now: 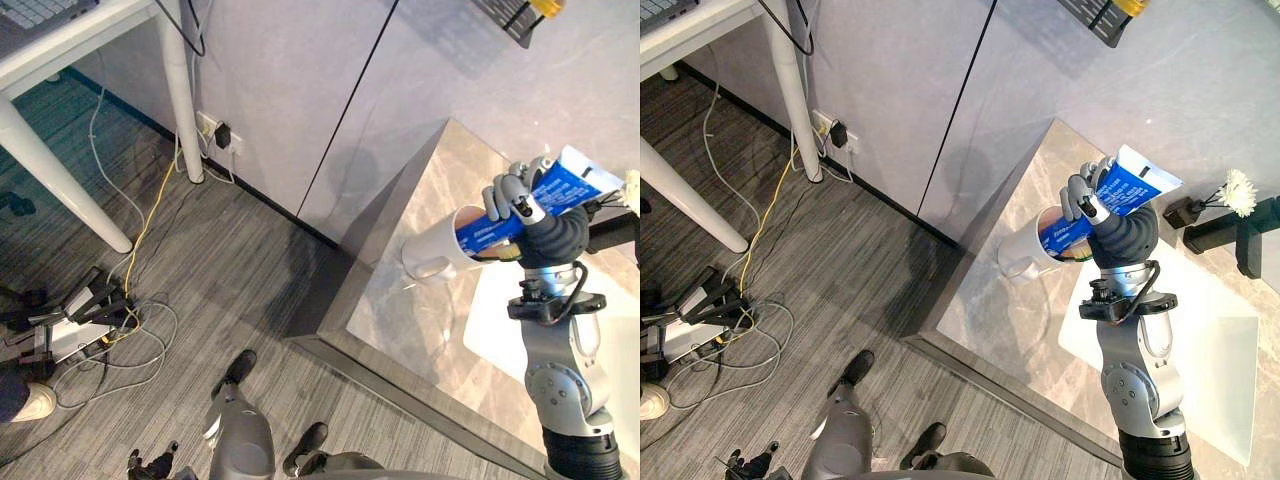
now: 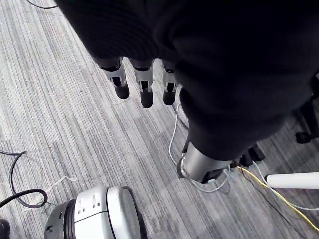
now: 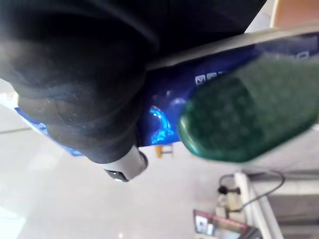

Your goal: Organize washtable

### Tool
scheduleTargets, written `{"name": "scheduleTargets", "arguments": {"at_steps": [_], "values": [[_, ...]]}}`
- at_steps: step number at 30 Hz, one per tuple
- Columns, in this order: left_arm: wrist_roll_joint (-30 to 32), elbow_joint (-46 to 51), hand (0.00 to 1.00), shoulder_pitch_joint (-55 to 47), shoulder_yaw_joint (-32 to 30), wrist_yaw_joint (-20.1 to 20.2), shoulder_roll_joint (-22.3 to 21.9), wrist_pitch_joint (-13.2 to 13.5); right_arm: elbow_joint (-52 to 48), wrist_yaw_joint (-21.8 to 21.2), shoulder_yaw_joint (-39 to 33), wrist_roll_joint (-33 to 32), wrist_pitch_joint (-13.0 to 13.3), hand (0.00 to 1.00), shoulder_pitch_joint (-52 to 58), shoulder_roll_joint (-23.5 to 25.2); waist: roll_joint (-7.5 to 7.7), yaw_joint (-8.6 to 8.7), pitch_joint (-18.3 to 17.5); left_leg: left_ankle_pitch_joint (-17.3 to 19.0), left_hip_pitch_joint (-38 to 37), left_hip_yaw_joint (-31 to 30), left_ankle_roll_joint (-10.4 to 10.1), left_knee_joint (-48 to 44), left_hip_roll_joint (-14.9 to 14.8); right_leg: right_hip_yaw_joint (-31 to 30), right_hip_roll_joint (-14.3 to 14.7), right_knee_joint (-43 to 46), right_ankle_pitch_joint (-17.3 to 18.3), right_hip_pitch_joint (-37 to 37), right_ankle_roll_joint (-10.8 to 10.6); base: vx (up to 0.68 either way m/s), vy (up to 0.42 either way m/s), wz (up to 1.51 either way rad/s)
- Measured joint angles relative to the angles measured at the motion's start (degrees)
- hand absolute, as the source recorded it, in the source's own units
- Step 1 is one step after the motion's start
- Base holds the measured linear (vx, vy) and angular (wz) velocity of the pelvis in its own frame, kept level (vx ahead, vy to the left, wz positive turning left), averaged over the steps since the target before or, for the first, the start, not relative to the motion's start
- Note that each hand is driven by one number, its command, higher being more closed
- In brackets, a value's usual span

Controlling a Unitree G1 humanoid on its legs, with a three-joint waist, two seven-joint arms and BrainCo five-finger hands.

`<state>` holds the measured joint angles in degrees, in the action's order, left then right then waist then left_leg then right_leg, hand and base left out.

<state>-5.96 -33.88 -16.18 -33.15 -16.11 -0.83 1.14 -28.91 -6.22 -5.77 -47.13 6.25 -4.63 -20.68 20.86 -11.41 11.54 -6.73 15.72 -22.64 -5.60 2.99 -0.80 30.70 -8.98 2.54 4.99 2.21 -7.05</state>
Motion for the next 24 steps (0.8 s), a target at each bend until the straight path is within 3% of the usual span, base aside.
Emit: {"name": "scheduleTargets", "arguments": {"at_steps": [4, 9, 24], "values": [[0.0, -0.04, 0.0, 0.08, 0.0, 0.0, 0.23, 0.05, 0.0, 0.25, -0.01, -0.02, 0.21, 0.0, -0.07, 0.01, -0.04, 0.12, 0.03, 0.0, 0.0, 0.03, -0.02, 0.02, -0.05, -0.03, 0.01, 0.16, 0.09, 0.08, 0.15, -0.02, 0.014, 0.0], [0.04, -0.45, 0.0, 0.14, 0.0, -0.01, 0.81, 0.05, -1.95, 0.32, -0.09, -0.05, 2.4, 0.0, -0.97, 0.01, -0.03, 0.82, 0.02, -0.02, 0.0, 0.05, -0.02, 0.01, -0.11, -0.04, 0.07, 0.16, 0.1, 0.08, 0.17, 0.0, 0.0, 0.0], [0.04, -1.68, 0.0, 1.68, 1.24, -0.03, 1.66, 0.09, -1.95, 1.08, -0.09, -0.05, 2.44, 0.0, -2.03, 0.01, -0.12, 1.19, 0.07, -0.07, -0.35, 0.74, 0.08, -0.04, -0.15, -0.71, -0.03, 0.24, 0.1, 0.11, 0.17, 0.0, 0.0, -0.01]]}}
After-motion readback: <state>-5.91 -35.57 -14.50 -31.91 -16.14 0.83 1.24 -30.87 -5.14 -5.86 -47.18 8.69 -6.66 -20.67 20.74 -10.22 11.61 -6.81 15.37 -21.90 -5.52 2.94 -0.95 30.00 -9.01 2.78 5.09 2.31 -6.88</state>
